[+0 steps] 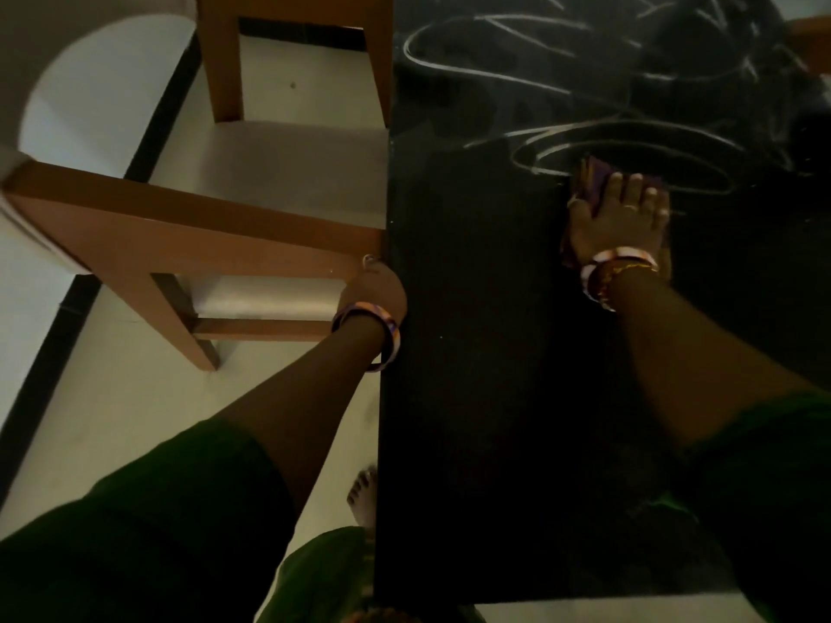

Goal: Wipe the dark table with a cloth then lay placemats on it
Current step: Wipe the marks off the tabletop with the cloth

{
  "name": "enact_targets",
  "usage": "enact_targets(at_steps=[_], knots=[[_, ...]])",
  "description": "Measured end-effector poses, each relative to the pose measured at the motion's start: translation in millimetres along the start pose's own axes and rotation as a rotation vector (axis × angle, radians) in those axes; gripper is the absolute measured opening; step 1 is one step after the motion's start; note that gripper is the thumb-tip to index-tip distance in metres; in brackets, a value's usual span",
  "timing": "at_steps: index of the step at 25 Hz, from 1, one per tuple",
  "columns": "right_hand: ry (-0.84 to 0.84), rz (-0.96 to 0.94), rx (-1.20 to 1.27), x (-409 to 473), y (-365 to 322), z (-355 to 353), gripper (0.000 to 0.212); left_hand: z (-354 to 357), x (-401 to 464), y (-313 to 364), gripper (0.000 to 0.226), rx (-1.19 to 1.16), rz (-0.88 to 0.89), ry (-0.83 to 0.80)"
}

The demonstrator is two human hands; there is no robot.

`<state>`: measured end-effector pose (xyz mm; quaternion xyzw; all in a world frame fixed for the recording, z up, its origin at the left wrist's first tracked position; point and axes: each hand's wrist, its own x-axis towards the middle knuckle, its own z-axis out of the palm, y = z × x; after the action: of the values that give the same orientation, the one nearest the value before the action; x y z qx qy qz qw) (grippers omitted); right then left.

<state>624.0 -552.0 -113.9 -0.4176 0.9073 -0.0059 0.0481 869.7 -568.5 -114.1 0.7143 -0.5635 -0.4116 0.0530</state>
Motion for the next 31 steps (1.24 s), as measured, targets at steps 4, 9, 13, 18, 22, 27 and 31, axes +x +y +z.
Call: enact_targets(at_steps=[4,9,13,18,22,27,31], knots=[[-0.034,-0.381,0.026,-41,-103,16,0.068,1,3,-5,0.052,-0.111,-0.036,0.013],[-0.035,-0.466,0.004,-31,-96,10,0.067,-16,11,-12,0.052,0.209,0.401,0.292],[-0.032,-0.053,0.034,7,-10,-5,0.066,-35,34,-9,0.029,0.330,0.561,0.356],[0.010,-0.180,0.030,1,-83,4,0.066,-54,73,23,0.027,0.272,0.651,0.293],[-0.055,-0.472,0.086,-25,-152,17,0.065,-46,102,42,0.031,0.088,0.428,-0.005],[-0.002,-0.182,0.010,21,-57,0,0.066,-38,97,33,0.031,0.324,0.469,0.137],[-0.029,-0.012,0.051,16,-50,-7,0.065,-36,97,33,0.031,0.348,0.471,0.141]])
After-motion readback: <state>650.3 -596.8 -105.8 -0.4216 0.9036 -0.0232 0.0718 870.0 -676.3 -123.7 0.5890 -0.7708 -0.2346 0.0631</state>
